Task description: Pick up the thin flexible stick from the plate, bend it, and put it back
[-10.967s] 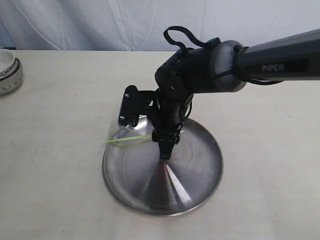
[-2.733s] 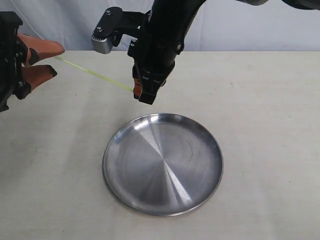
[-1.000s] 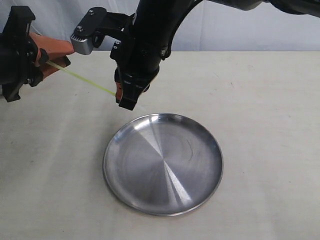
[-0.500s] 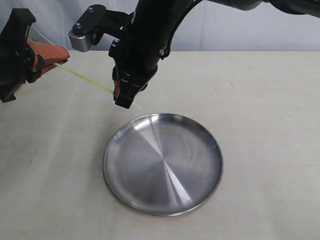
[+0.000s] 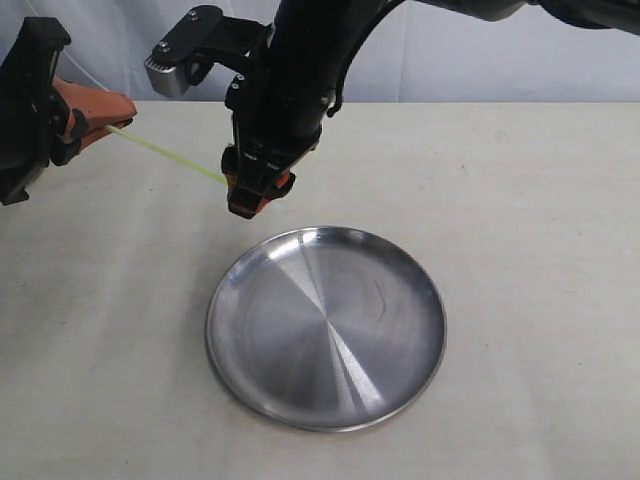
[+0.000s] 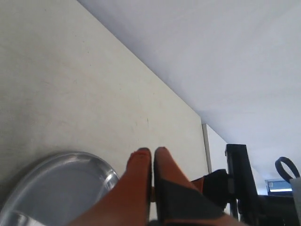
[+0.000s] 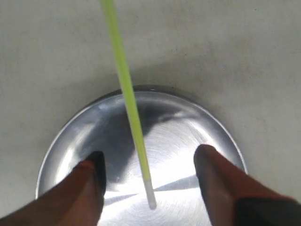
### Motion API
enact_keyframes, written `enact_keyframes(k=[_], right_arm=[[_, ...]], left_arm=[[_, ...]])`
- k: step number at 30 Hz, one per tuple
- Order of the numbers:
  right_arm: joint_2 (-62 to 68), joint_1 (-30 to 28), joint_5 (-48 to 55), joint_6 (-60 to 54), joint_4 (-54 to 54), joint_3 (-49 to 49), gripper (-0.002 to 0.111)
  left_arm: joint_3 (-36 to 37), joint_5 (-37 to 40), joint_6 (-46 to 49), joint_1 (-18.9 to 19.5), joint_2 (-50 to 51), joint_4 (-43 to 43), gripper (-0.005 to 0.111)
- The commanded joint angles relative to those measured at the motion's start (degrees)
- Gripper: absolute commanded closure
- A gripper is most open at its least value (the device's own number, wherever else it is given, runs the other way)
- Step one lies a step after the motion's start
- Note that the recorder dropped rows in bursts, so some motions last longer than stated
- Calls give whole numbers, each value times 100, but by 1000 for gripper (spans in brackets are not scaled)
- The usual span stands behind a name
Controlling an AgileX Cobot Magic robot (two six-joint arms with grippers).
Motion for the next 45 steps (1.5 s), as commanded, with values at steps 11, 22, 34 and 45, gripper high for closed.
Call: enact_keyframes(k=[11, 22, 34, 45], right_arm=[[139, -8, -320, 44, -66, 12, 53], [281, -8, -762, 147, -30, 12, 87], [281, -8, -1209, 880, -40, 12, 108], [216, -8, -1263, 1632, 63, 12, 108]], left_arm=[[-29, 149, -68, -19, 23, -80, 107], [-29, 163, -68, -19, 23, -80, 107], [-29, 152, -21, -19, 23, -80, 107], [-29, -172, -147, -286, 23, -80, 107]])
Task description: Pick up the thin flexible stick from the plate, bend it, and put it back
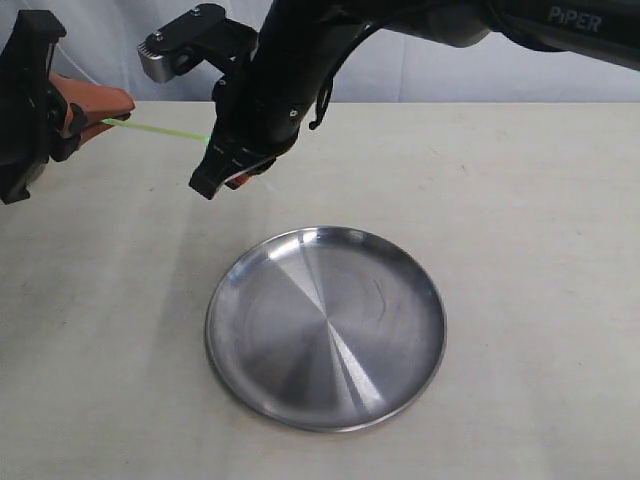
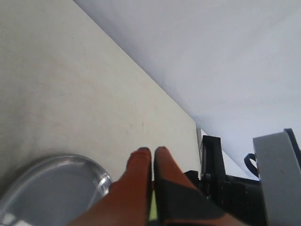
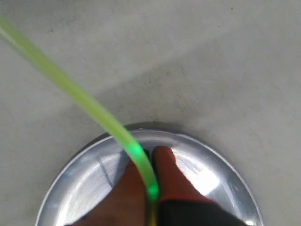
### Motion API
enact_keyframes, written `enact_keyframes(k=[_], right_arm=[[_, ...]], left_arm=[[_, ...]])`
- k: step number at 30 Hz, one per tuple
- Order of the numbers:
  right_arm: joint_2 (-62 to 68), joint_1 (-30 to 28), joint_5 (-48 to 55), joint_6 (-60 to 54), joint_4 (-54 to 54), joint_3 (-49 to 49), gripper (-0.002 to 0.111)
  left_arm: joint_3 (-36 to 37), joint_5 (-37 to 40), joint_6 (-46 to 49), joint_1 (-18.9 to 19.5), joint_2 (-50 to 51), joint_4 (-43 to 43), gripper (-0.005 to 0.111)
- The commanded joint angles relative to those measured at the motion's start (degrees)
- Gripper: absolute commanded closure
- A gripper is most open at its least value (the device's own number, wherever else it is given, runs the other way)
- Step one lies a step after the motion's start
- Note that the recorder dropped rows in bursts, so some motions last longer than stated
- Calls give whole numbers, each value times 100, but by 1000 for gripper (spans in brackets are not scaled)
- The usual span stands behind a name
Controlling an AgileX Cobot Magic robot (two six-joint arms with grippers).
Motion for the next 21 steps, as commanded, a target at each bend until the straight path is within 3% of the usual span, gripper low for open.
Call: enact_keyframes(k=[1, 5, 11, 14, 21], right_arm=[[-127, -35, -326, 622, 38, 3, 108], [-426, -35, -262, 1197, -234, 3, 108], [-680, -35, 17, 1863, -414, 11, 108], [-1050, -35, -231, 2382, -959, 605, 108], [-2001, -35, -1360, 2969, -1027, 2349, 108]], left_arm=[[-29, -250, -61, -401, 23, 52, 107], [-116, -958, -259, -1043, 23, 52, 107], [-343, -1176, -336, -1709, 23, 52, 107], [-357, -1427, -455, -2035, 23, 52, 107], [-357, -1763, -464, -2679, 32, 52, 107]])
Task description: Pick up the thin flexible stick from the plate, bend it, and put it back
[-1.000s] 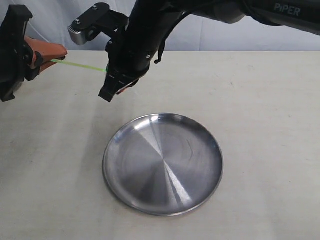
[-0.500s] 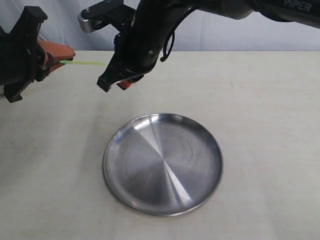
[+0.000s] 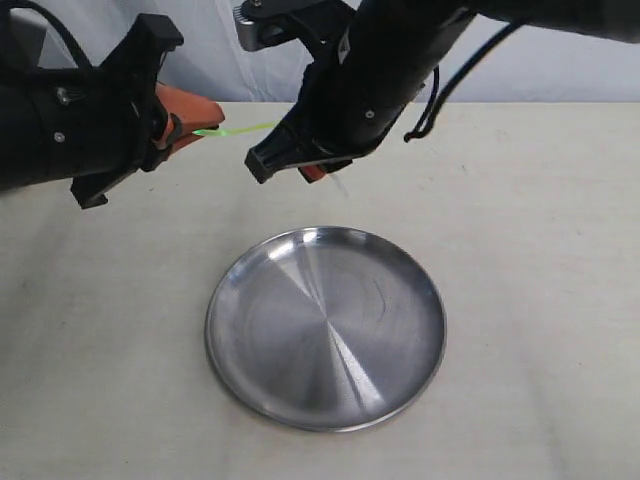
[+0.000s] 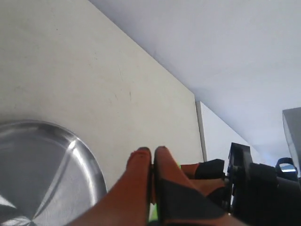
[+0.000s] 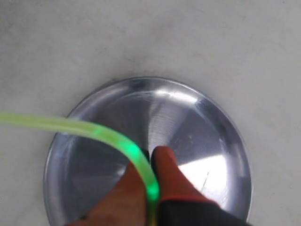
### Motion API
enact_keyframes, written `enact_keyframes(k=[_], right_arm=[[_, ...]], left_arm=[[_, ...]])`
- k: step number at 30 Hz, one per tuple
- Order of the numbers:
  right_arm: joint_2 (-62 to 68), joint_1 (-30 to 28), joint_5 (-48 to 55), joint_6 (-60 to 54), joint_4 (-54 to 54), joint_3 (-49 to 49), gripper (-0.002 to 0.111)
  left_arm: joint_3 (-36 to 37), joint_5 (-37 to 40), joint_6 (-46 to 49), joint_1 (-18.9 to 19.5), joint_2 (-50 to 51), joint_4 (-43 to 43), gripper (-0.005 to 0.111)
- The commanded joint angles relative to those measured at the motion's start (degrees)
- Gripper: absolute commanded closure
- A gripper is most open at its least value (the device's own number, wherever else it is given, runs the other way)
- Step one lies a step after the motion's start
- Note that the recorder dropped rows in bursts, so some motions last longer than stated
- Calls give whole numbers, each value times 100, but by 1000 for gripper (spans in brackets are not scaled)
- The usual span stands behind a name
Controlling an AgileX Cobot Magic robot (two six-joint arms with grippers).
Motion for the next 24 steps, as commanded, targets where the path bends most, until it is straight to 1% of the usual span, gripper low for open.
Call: enact_keyframes(k=[1, 4, 8, 10, 17, 20, 24], right_arm=[[-432, 38, -882, 402, 77, 603, 108], [-598, 38, -1293, 691, 77, 927, 108], [-659, 38, -1534, 952, 77, 1105, 108], [-659, 38, -1862, 1106, 86, 1237, 108], [-659, 38, -2789, 1657, 93, 1564, 108], [-659, 38, -3061, 1892, 119, 1564, 108], [-659, 38, -3195, 1993, 147, 1615, 108]], left_arm=[[25, 19, -25, -415, 65, 160, 107], [25, -20, -101, -677, 211, 160, 107], [25, -431, -238, -907, 246, 160, 107], [25, -446, -274, -907, 246, 160, 107], [25, -972, -432, -907, 246, 160, 107], [25, -1245, -523, -907, 246, 160, 107], [25, -1336, -595, -907, 246, 160, 107]])
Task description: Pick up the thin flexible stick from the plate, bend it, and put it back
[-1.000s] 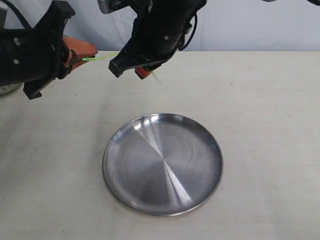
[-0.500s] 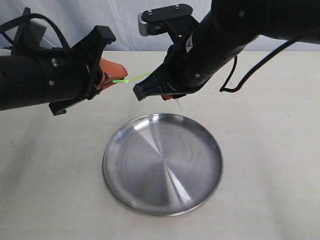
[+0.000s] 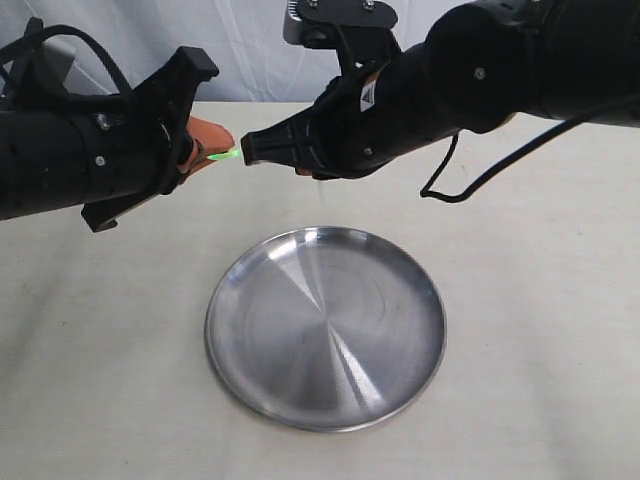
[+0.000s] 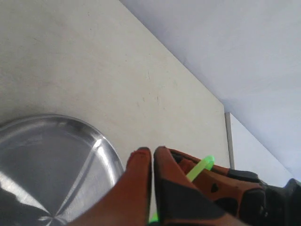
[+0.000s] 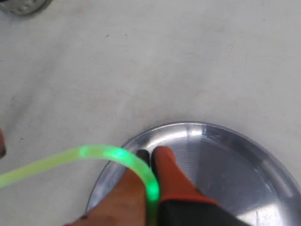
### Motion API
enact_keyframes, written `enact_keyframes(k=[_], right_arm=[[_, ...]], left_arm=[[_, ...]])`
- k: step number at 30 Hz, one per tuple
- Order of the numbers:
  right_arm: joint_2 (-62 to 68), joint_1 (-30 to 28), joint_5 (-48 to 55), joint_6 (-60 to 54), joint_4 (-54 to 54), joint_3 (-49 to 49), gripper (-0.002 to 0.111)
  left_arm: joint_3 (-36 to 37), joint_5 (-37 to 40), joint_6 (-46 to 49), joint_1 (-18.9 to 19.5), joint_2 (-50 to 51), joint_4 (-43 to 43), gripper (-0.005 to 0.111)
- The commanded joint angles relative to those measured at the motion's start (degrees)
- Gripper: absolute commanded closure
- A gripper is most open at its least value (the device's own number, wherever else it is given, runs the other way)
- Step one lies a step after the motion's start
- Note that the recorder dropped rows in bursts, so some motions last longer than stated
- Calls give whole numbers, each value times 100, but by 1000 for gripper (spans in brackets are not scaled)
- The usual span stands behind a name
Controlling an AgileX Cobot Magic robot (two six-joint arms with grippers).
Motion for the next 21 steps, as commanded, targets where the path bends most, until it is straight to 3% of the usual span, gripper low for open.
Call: enact_keyframes(k=[1, 21], right_arm=[[-114, 7, -542, 194, 229, 29, 108], [-114, 7, -918, 543, 698, 29, 108]], left_arm=[[22, 12, -93, -75, 63, 66, 107], [22, 76, -186, -75, 63, 66, 107]])
